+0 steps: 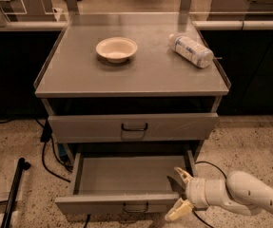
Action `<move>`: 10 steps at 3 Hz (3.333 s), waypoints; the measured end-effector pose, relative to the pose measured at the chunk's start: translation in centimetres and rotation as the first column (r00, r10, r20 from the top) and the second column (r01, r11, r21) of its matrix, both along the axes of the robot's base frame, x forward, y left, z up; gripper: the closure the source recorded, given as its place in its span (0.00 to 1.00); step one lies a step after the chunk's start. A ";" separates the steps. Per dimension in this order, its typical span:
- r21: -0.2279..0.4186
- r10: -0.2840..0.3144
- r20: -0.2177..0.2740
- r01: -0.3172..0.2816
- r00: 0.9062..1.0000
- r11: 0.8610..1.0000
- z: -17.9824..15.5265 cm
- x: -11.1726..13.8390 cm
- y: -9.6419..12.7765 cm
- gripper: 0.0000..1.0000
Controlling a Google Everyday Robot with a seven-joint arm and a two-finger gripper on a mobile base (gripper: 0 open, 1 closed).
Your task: Open middle drawer
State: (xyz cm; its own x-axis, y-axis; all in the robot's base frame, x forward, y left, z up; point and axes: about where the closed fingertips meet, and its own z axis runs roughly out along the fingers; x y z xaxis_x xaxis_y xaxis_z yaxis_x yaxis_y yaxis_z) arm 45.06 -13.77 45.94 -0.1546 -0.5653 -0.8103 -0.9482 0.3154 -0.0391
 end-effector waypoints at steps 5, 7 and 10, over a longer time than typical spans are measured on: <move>-0.016 0.000 -0.063 -0.001 0.998 1.000 -3.0 -5.3 -0.2 0.42; -0.015 0.000 -0.063 -0.001 0.998 1.000 -3.0 -5.3 -0.2 0.88; -0.015 0.000 -0.063 -0.001 0.998 1.000 -3.0 -5.3 -0.2 0.40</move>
Offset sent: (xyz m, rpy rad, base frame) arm -0.0967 -0.0094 -0.0595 -0.0335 0.1278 -0.0136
